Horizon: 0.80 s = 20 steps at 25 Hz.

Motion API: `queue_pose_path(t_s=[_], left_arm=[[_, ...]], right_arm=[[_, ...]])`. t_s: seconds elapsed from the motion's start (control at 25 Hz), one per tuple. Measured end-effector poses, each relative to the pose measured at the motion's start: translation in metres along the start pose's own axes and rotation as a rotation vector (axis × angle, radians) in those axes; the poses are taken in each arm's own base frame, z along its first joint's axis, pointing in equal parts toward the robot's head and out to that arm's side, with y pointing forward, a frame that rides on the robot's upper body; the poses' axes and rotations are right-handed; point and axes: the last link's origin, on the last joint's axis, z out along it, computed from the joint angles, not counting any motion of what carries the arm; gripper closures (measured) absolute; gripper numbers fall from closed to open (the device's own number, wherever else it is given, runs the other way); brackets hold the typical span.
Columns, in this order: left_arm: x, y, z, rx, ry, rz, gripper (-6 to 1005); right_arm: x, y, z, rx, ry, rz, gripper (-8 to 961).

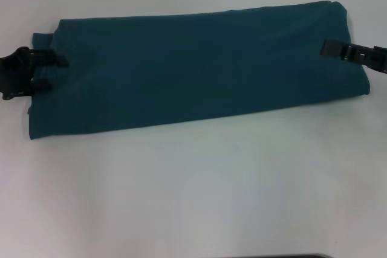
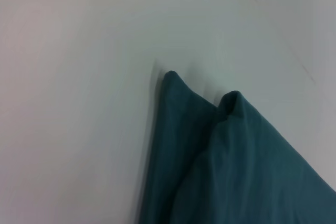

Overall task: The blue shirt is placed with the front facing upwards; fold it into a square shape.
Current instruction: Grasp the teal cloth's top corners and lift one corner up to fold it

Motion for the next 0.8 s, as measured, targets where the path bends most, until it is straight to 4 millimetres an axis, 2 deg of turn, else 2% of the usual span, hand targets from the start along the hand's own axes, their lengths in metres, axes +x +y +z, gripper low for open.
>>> queue_pose_path(t_s=[0.28, 0.56, 0.8], left_arm=[[0.000, -0.002, -0.002, 0.013, -0.010, 0.002, 283], [0.013, 0.012, -0.029, -0.058, 0.012, 0.030, 282], [0.034, 0.020, -0.046, 0.050, -0.096, 0.176, 283]], right_arm=[[0.000, 0.000, 0.000, 0.000, 0.000, 0.000, 9], [0.000, 0.000, 0.000, 0.001, -0.002, 0.000, 10], [0.000, -0.001, 0.000, 0.005, 0.004, -0.006, 10]])
